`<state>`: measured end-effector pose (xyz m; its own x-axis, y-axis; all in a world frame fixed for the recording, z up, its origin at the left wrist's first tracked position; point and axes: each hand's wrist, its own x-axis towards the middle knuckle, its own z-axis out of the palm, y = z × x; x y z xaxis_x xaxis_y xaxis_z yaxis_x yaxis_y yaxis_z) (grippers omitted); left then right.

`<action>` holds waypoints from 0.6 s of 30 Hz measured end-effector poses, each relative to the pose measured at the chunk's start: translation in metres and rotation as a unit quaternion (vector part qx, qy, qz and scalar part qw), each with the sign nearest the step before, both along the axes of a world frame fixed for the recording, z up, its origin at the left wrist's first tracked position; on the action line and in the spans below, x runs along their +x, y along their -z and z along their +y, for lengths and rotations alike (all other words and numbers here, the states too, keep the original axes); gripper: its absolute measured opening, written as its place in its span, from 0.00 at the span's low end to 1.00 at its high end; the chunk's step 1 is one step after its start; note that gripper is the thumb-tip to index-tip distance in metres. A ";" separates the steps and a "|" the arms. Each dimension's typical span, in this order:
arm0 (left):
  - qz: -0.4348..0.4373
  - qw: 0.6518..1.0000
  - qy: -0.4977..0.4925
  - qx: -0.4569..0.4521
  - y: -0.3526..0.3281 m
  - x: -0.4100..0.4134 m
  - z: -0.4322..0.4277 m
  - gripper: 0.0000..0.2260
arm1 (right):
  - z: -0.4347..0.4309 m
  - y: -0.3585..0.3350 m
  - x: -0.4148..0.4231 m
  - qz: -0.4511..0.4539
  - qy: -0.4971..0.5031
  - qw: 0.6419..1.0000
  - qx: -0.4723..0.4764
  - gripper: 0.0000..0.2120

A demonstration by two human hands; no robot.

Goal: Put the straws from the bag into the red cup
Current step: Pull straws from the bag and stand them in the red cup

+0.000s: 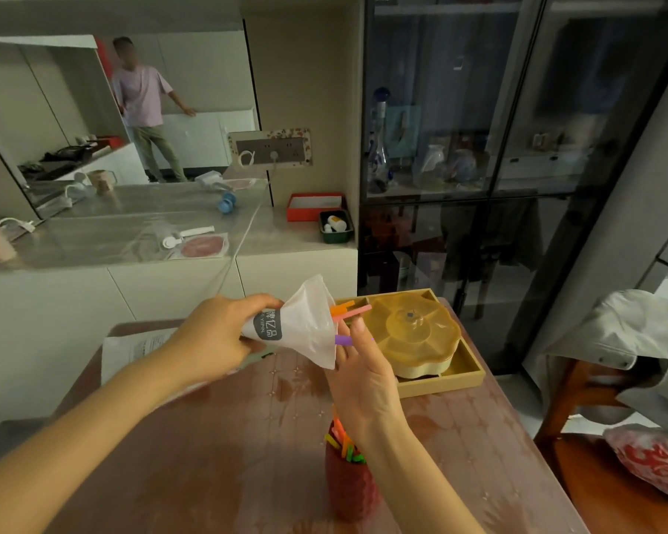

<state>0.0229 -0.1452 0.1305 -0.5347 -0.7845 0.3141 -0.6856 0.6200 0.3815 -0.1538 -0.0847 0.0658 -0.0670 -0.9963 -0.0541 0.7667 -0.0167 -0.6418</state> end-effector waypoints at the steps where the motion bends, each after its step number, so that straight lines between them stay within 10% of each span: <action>1: 0.005 1.000 0.002 0.008 0.000 -0.001 0.001 0.21 | 0.001 -0.001 0.001 0.019 -0.003 1.000 0.000 0.31; 7: -0.013 0.999 0.030 0.043 0.002 -0.006 0.008 0.16 | -0.005 -0.008 0.000 0.083 -0.021 0.995 0.048 0.10; 11: -0.020 0.998 0.023 0.051 0.004 -0.006 0.008 0.16 | -0.014 -0.009 -0.007 0.093 0.043 0.994 0.045 0.14; 18: -0.025 0.998 0.004 0.055 0.028 0.010 0.012 0.20 | -0.011 -0.017 -0.051 -0.099 0.172 0.979 0.038 0.17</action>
<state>0.0329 -0.1334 0.1021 -0.5544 -0.8081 0.1991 -0.7005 0.5823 0.4126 -0.2050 -0.0959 0.0827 -0.3790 -0.9089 -0.1738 0.8337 -0.2539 -0.4903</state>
